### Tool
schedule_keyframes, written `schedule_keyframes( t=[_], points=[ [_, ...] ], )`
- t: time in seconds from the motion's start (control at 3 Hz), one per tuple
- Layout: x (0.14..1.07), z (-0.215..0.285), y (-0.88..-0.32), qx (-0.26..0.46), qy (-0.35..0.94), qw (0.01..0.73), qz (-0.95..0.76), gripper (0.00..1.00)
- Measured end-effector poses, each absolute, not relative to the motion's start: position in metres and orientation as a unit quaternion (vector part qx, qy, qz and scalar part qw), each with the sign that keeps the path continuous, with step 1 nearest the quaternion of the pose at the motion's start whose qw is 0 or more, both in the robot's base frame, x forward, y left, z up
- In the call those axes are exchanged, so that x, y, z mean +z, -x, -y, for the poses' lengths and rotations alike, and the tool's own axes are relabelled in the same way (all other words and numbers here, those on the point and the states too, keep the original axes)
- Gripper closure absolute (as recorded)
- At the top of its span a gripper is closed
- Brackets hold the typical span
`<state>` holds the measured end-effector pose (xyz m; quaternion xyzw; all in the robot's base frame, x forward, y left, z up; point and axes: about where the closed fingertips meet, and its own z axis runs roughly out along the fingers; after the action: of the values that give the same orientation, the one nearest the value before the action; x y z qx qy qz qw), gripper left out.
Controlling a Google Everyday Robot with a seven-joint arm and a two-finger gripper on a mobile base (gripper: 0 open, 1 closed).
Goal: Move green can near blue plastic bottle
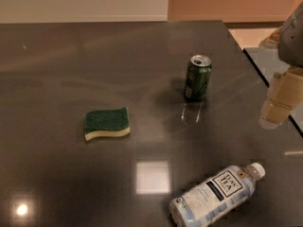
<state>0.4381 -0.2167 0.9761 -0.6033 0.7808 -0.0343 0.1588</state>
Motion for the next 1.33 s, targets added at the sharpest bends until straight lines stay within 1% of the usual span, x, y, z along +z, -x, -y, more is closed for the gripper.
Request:
schedule_keyframes(
  t=[0.67, 1.33],
  points=[
    [0.976, 0.217, -0.438, -0.034, 0.603, 0.159, -0.781, 0.00],
    [0.972, 0.203, -0.499, -0.016, 0.599, 0.198, -0.775, 0.00]
  ],
)
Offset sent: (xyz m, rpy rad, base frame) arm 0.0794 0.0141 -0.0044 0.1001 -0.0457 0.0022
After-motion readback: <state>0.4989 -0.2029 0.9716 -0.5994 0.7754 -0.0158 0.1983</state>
